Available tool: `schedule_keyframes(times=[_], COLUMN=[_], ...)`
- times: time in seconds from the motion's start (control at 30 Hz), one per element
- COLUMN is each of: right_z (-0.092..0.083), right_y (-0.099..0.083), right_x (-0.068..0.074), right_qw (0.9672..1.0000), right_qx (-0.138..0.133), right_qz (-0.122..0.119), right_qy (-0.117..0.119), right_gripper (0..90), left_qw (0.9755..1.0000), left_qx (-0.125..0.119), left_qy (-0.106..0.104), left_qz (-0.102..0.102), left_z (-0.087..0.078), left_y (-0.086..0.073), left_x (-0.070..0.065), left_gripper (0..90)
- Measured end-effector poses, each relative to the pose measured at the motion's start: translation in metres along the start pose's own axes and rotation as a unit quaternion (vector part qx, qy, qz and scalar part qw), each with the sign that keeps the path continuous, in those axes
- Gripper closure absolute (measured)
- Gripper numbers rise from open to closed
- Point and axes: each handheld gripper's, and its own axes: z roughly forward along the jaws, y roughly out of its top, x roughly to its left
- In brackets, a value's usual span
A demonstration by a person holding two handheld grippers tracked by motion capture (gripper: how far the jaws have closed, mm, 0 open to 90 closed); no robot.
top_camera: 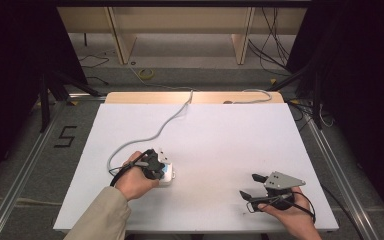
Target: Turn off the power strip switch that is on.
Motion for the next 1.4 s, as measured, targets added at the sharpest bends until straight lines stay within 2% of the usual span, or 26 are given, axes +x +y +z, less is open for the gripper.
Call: schedule_keyframes(times=[0.17,0.2,0.27,0.4,0.43,0.6,0.73,0.83,0.9,0.97,1.03,1.17,1.4], right_z=[-0.001,-0.001,-0.001,-0.001,-0.001,-0.001,-0.001,-0.001,-0.001,-0.001,-0.001,0.000,0.000], right_y=[0.000,0.000,0.000,0.000,-0.001,-0.001,-0.002,-0.002,-0.002,-0.002,-0.002,-0.002,-0.002], right_x=[0.000,0.000,0.000,-0.001,-0.001,-0.001,-0.001,-0.001,-0.001,-0.001,0.000,0.000,0.000], right_qw=[1.0000,1.0000,1.0000,1.0000,1.0000,1.0000,1.0000,1.0000,1.0000,1.0000,1.0000,1.0000,1.0000], right_qx=[0.000,0.000,-0.001,0.000,0.001,0.002,0.002,0.002,0.002,0.003,0.003,0.002,0.004], right_qz=[0.001,0.001,0.001,0.001,0.002,0.004,0.004,0.003,0.004,0.004,0.004,0.002,0.001], right_qy=[-0.001,-0.001,-0.002,-0.001,-0.001,0.000,0.000,-0.001,-0.001,0.000,0.000,0.000,0.002], right_gripper=[28.3,28.3,28.3,28.3,28.3,28.2,28.2,28.3,28.2,28.2,28.2,28.2,28.2], left_qw=[1.0000,0.9999,0.9998,0.9994,0.9992,0.9990,0.9981,0.9965,0.9944,0.9901,0.9876,0.9872,0.9862], left_qx=[-0.003,-0.012,-0.017,-0.031,-0.035,-0.039,-0.052,-0.071,-0.092,-0.122,-0.136,-0.140,-0.151], left_qy=[0.005,0.007,-0.006,-0.005,-0.007,-0.007,-0.007,-0.011,-0.016,-0.037,-0.042,-0.034,-0.025], left_qz=[0.002,-0.004,-0.010,-0.014,-0.019,-0.020,-0.030,-0.043,-0.050,-0.059,-0.065,-0.069,-0.064], left_z=[-0.001,-0.003,-0.004,-0.004,-0.003,-0.006,-0.010,-0.015,-0.018,-0.020,-0.022,-0.023,-0.020], left_y=[-0.001,-0.001,-0.001,-0.002,-0.002,-0.005,-0.008,-0.013,-0.017,-0.022,-0.026,-0.032,-0.041], left_x=[-0.001,-0.001,0.000,0.000,0.000,-0.001,-0.001,-0.001,0.000,0.002,0.003,0.003,-0.001], left_gripper=[89.7,89.7,89.6,88.8,82.3,79.5,74.3,69.6,66.1,62.5,59.5,54.9,45.9])
